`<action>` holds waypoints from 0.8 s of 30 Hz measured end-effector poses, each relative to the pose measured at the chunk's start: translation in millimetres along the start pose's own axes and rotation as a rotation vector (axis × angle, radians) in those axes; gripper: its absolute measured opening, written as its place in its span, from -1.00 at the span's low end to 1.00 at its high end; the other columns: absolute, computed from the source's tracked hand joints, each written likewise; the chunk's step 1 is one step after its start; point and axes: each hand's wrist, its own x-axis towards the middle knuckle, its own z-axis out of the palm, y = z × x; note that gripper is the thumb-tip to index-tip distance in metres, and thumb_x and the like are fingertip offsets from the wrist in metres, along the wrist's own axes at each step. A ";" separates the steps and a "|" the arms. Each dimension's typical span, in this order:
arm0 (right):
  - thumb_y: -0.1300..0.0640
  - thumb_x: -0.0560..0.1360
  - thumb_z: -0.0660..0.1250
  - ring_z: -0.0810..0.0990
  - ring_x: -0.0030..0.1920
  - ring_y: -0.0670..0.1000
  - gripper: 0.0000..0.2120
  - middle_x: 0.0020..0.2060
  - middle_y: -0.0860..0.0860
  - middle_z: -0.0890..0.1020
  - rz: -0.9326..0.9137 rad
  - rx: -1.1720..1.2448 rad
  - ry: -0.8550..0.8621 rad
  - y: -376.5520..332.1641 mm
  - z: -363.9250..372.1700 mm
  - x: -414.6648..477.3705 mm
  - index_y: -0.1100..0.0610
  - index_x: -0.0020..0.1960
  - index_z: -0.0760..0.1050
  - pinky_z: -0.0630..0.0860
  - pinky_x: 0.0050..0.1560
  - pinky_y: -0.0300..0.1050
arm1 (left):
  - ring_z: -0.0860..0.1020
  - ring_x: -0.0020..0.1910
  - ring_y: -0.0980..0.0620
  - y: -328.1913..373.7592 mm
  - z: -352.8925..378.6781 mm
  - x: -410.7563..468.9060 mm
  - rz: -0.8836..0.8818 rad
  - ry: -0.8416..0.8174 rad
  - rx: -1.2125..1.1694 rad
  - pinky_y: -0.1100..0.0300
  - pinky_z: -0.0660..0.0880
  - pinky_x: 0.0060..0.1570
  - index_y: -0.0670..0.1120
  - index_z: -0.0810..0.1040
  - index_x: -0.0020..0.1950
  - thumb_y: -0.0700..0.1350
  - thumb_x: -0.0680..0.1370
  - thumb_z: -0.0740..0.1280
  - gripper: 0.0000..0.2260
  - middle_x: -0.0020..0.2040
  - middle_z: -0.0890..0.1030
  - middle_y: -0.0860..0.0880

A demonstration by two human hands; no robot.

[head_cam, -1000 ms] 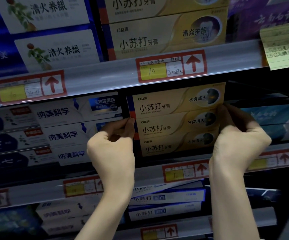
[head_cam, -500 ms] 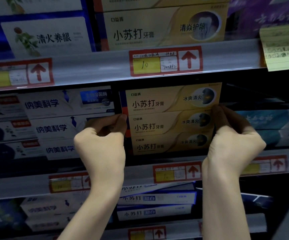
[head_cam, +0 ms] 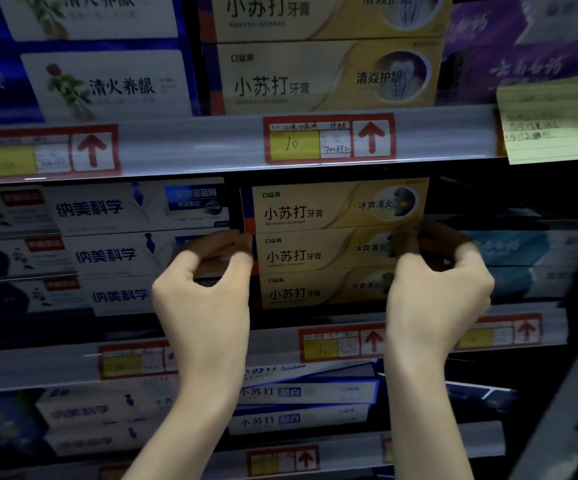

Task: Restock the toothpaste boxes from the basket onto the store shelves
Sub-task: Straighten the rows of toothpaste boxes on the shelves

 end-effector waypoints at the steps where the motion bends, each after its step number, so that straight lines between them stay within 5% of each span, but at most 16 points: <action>1: 0.07 0.54 0.47 0.67 0.01 0.01 -0.83 -0.02 -0.06 0.70 -0.023 -0.050 -0.005 -3.1 0.2 -3.5 -0.02 0.12 0.66 0.60 -0.07 -0.23 | 0.66 -0.18 0.13 1.8 -1.9 -2.5 0.009 -0.004 0.005 0.20 0.64 -0.15 0.05 0.73 -0.04 -0.17 0.55 0.47 -0.89 -0.19 0.72 0.09; 4: 0.05 0.49 0.44 0.63 -0.03 0.05 -0.86 -0.03 0.00 0.65 -0.055 -0.162 -0.067 -11.2 -2.2 -14.3 0.00 0.04 0.59 0.62 0.05 0.05 | 0.67 -0.02 0.02 4.0 -7.3 -8.7 -0.002 -0.035 0.036 -0.07 0.64 0.05 0.06 0.72 0.03 0.02 0.56 0.48 -0.91 -0.08 0.71 0.06; 7: 0.01 0.52 0.44 0.50 0.00 -0.05 -0.79 0.05 -0.08 0.53 -0.037 -0.228 -0.117 -25.8 -7.9 -24.6 -0.01 0.11 0.52 0.46 0.07 -0.09 | 0.65 0.13 0.05 14.3 -15.6 -15.0 -0.034 -0.043 0.036 -0.05 0.60 0.20 0.06 0.70 0.19 0.14 0.53 0.49 -0.72 0.07 0.70 0.10; 11: -0.11 0.54 0.45 0.51 0.14 -0.06 -0.56 0.18 -0.09 0.51 -0.044 -0.235 -0.205 -50.9 -16.7 -42.5 -0.04 0.37 0.50 0.38 0.11 -0.17 | 0.62 0.20 0.14 26.9 -35.1 -18.1 -0.056 -0.094 0.027 0.02 0.56 0.27 0.14 0.67 0.24 0.15 0.53 0.49 -0.70 0.14 0.69 0.16; 18: -0.15 0.53 0.45 0.55 0.19 -0.08 -0.65 0.19 -0.10 0.58 -0.003 -0.141 -0.393 -97.8 -24.9 -93.9 -0.15 0.29 0.53 0.55 0.27 0.07 | 0.60 0.20 0.25 46.5 -103.2 -8.7 -0.085 -0.147 0.038 0.16 0.53 0.23 0.20 0.67 0.20 0.11 0.57 0.46 -0.79 0.17 0.67 0.21; 24: -0.02 0.56 0.46 0.63 0.04 -0.24 -0.83 0.03 -0.17 0.68 0.090 0.021 -0.660 -123.2 -19.5 -184.5 -0.16 0.15 0.62 0.56 0.11 -0.21 | 0.61 0.09 0.33 51.0 -205.4 6.8 -0.054 -0.140 0.156 0.37 0.50 0.04 0.16 0.69 0.17 -0.05 0.64 0.40 -0.84 0.13 0.67 0.22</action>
